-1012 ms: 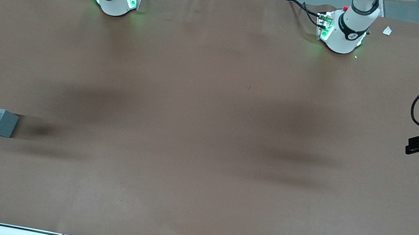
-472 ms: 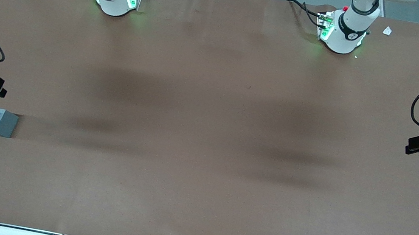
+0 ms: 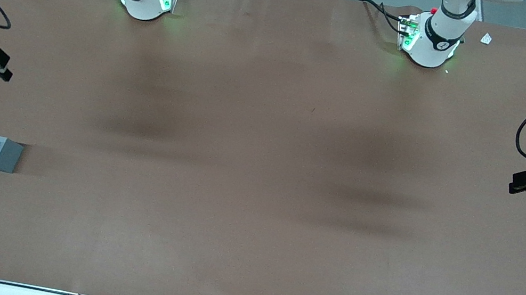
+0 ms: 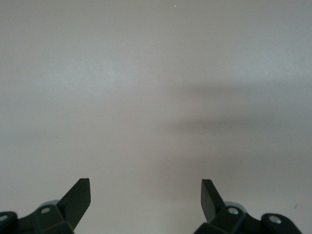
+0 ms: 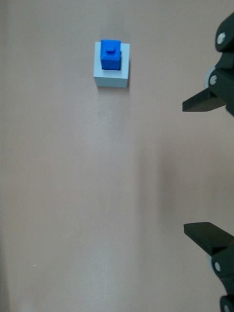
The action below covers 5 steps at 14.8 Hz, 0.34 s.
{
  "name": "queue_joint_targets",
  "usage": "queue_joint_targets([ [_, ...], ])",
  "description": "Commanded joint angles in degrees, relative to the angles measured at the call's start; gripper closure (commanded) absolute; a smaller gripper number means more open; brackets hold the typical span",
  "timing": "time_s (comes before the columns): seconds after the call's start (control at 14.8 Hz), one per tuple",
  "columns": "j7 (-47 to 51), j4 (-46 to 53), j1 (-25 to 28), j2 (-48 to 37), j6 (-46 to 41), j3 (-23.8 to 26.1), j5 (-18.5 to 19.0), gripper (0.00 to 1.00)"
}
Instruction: Insert blue part into gray base with right arm
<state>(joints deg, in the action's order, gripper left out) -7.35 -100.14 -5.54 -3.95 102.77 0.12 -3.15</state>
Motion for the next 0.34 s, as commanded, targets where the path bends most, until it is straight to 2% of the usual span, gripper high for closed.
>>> queue_joint_targets([
  [0.0, 0.49, -2.61, 0.35, -2.12, 0.24, 0.23, 1.74, 0.0],
  [0.27, 0.76, -0.42, 0.26, -1.68, -0.81, 0.06, 2.27, 0.0],
])
